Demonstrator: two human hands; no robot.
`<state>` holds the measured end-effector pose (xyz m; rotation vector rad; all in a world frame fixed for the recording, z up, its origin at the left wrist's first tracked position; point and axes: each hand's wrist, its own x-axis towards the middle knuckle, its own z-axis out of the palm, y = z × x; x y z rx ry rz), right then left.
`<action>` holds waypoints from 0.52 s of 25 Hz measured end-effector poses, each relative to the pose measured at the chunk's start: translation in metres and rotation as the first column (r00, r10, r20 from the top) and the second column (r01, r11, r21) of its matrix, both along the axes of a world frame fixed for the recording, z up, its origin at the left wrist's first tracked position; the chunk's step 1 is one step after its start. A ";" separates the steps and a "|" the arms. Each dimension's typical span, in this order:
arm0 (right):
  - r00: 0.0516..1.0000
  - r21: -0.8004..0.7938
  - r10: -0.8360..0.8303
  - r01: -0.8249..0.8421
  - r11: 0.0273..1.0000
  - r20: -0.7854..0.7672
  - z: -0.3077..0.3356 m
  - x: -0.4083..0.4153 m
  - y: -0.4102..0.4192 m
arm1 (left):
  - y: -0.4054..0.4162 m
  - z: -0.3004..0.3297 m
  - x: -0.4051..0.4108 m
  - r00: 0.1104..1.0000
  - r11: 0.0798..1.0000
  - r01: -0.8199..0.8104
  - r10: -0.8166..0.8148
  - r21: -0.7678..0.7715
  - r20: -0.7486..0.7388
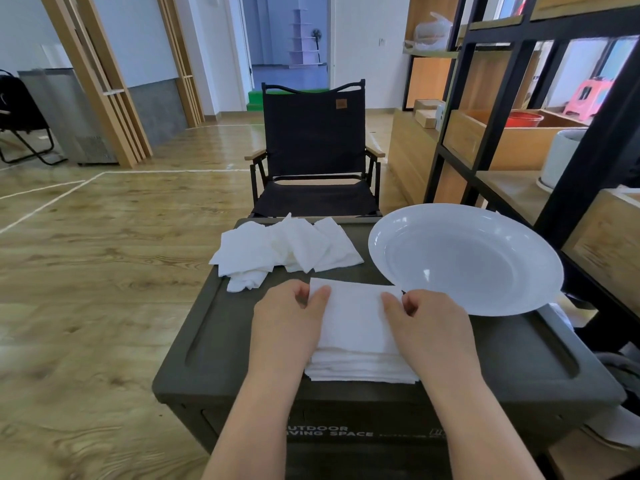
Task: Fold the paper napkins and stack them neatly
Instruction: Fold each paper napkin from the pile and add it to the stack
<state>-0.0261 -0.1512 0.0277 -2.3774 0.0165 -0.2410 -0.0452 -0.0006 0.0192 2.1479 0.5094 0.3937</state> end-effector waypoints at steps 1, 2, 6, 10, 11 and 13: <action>1.000 -0.003 -0.013 0.013 1.000 -0.013 -0.002 0.001 0.000 | 0.000 -0.004 0.000 0.999 0.999 -0.010 0.011 0.033 -0.041; 0.999 -0.008 -0.027 0.026 1.000 -0.024 -0.004 0.000 0.000 | -0.001 -0.006 0.000 0.997 0.998 -0.013 0.018 0.058 -0.081; 0.998 -0.017 -0.048 0.048 0.999 -0.044 -0.008 0.000 -0.002 | 0.000 -0.013 0.002 0.983 0.990 0.030 -0.004 0.140 -0.185; 0.995 -0.032 -0.073 0.071 0.997 -0.067 -0.010 0.002 -0.004 | 0.004 -0.009 0.001 0.963 0.986 0.043 0.002 0.162 -0.268; 0.995 -0.029 -0.070 0.068 0.997 -0.069 -0.011 0.002 -0.005 | 0.006 -0.006 0.002 0.961 0.981 0.052 0.002 0.187 -0.276; 0.997 -0.001 -0.064 0.064 0.998 -0.035 -0.011 0.002 -0.005 | 0.011 0.002 0.014 0.979 0.963 0.033 0.022 0.269 -0.202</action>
